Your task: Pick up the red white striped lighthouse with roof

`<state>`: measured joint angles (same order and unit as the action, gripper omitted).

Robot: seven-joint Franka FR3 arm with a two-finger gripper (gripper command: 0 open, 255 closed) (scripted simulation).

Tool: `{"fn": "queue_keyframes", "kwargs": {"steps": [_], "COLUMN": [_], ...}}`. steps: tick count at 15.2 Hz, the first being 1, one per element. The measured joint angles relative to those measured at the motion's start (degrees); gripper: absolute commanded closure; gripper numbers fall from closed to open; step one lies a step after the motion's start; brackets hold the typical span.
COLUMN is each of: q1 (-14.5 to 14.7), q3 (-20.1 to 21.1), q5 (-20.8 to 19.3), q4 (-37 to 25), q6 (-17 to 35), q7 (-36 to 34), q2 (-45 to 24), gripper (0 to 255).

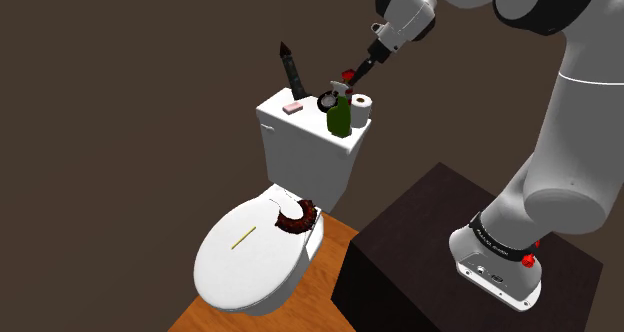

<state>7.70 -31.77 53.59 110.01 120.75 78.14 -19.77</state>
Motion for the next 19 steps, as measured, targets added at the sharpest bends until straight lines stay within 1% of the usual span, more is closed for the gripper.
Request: {"fn": "queue_keyframes", "kwargs": {"steps": [5, 19], "q1": [0.1, 1.3], "q3": [-0.1, -1.9], "q5": [-0.4, -6.4], "q4": [-0.1, -3.2], "q6": [-0.3, -5.1], "q7": [-0.5, -7.4], "q2": [0.4, 5.7], "gripper": [255, 255]}}
